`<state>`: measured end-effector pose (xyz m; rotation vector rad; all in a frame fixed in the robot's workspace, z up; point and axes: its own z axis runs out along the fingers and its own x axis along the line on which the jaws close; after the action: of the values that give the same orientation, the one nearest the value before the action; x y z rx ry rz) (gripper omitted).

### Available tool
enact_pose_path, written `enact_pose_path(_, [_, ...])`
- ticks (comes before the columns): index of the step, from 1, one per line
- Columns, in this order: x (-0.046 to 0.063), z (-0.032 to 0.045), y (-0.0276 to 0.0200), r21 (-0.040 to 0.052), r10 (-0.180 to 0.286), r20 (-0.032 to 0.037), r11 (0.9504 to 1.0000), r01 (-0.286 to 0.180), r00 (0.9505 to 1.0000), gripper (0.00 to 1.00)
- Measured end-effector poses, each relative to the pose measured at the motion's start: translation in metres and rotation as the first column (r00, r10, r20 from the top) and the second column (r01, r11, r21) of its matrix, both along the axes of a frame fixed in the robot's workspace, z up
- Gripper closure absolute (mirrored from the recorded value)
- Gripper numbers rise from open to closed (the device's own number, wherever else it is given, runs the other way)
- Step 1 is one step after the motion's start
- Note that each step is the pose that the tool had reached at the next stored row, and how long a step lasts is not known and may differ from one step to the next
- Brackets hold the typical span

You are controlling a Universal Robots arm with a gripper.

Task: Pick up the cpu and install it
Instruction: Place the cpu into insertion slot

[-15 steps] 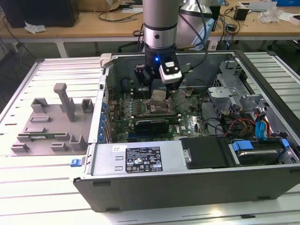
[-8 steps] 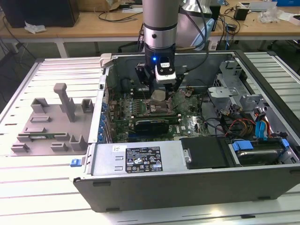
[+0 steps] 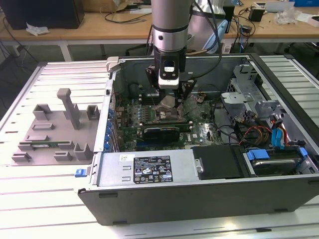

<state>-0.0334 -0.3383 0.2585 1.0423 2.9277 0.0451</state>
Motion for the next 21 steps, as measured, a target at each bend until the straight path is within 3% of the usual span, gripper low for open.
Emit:
enact_pose_path(5, [0.0,-0.0002,0.0,0.0,-0.089,0.0,0.996,0.089,0.996,0.45])
enact_pose_path(10, [0.0,-0.0004,0.0,0.0,-0.186,0.0,0.9826,0.186,0.9826,0.45])
enact_pose_path(15, [0.0,-0.0007,0.0,0.0,-0.276,0.0,0.9611,0.276,0.9611,0.45])
enact_pose_path(19, [0.0,-0.0009,0.0,0.0,-0.344,-0.0001,0.9389,0.344,0.9389,0.45])
enact_pose_path(20, [0.0,-0.001,0.0,0.0,-0.37,-0.0001,0.9292,0.37,0.9292,0.45])
enact_pose_path(21, [0.0,-0.001,0.0,0.0,-0.385,-0.0001,0.9231,0.385,0.9231,0.45])
